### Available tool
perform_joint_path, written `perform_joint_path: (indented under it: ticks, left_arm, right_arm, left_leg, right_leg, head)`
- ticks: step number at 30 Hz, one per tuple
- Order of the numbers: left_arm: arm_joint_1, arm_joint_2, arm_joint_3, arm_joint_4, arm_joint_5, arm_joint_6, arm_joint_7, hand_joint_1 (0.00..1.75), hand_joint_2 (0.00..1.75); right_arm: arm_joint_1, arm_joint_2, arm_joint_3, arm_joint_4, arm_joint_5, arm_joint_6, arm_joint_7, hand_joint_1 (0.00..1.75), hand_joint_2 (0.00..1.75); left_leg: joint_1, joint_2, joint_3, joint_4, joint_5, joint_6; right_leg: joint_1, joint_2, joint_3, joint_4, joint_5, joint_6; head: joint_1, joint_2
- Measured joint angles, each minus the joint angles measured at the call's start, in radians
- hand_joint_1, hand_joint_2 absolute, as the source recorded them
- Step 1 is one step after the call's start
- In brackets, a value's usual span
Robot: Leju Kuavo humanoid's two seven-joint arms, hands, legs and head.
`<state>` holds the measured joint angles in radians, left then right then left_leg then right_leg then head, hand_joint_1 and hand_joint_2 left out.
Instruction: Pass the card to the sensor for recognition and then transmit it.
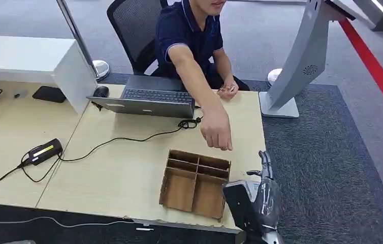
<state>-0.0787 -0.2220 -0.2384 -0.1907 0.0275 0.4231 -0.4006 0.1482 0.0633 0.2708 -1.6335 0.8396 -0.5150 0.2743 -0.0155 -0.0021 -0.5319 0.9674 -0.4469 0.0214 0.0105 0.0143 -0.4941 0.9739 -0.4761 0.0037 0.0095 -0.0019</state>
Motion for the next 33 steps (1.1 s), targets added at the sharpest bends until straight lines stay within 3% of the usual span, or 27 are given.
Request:
perform_joint_path:
  ticks: [33]
  left_arm:
    - [0.0, 0.0, 0.003, 0.0, 0.0, -0.004, 0.0, 0.0, 0.0]
  right_arm:
    - [-0.015, -0.029, 0.029, -0.098, 0.075, -0.021, 0.05, 0.0, 1.75]
  left_leg:
    - [0.0, 0.0, 0.0, 0.0, 0.0, 0.0]
  right_leg:
    - [0.0, 0.0, 0.0, 0.0, 0.0, 0.0]
  head:
    - [0.0, 0.0]
